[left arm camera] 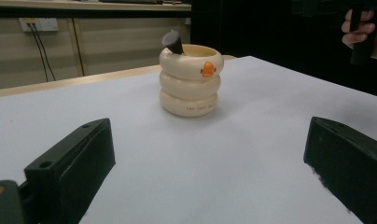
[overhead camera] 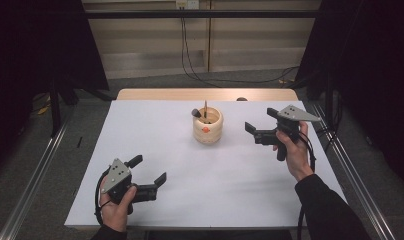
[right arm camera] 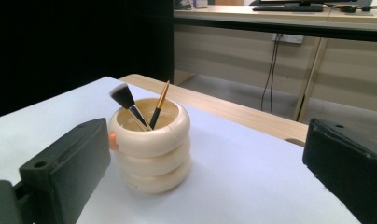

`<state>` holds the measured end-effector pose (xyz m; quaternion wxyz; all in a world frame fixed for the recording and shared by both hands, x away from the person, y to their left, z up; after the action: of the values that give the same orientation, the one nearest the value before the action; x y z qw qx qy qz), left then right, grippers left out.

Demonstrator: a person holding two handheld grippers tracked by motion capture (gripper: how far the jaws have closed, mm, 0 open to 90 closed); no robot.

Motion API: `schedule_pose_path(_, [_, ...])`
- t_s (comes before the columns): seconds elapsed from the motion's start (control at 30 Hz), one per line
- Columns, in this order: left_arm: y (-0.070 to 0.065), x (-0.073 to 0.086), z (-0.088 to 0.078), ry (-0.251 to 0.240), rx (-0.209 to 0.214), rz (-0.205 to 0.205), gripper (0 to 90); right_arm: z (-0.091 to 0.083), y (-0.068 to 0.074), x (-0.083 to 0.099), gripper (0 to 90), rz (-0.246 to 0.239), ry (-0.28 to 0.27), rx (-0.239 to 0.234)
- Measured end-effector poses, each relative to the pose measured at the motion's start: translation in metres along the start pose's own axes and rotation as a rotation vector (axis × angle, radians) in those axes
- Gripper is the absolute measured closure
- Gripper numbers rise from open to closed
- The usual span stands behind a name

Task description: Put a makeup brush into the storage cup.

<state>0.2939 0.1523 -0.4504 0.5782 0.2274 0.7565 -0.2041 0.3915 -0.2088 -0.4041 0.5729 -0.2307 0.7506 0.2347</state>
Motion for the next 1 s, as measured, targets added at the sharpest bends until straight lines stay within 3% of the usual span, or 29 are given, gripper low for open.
schedule_pose_path(0.27, [0.000,0.000,-0.001,0.003,-0.003,0.010,1.7,-0.023,0.003,0.007,0.0,-0.007,-0.012,0.024])
schedule_pose_path(1.0, [-0.002,0.000,-0.002,0.000,0.002,0.013,1.6,-0.079,0.008,0.049,0.3,0.056,-0.009,0.054])
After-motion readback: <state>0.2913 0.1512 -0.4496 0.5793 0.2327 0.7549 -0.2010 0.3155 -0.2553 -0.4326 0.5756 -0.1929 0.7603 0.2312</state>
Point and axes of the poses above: each handheld gripper's, and its own axes: z roughly forward along the jaws, x roughly out of its underside, y roughly to its left, the point moved 7 cm from there along z, roughly forward along the jaws, and after that the axes turned 7 degrees about -x, right-handed, at the moved point
